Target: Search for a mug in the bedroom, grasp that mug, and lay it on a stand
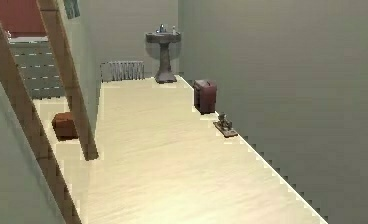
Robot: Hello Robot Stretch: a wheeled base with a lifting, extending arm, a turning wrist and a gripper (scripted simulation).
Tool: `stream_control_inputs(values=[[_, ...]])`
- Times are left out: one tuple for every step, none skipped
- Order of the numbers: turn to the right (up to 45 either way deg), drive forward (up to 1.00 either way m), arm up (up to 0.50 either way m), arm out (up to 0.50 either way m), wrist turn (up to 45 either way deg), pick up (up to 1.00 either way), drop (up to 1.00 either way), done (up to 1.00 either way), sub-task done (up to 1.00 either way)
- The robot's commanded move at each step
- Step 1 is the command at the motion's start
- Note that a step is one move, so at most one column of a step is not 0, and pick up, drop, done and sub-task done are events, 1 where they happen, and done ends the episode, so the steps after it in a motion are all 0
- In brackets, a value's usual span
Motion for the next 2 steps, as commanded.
stream_control_inputs(values=[[0.0,1.00,0.00,0.00,0.0,0.00,0.00,0.00,0.00],[-9.0,0.00,0.00,0.00,0.0,0.00,0.00,0.00,0.00]])
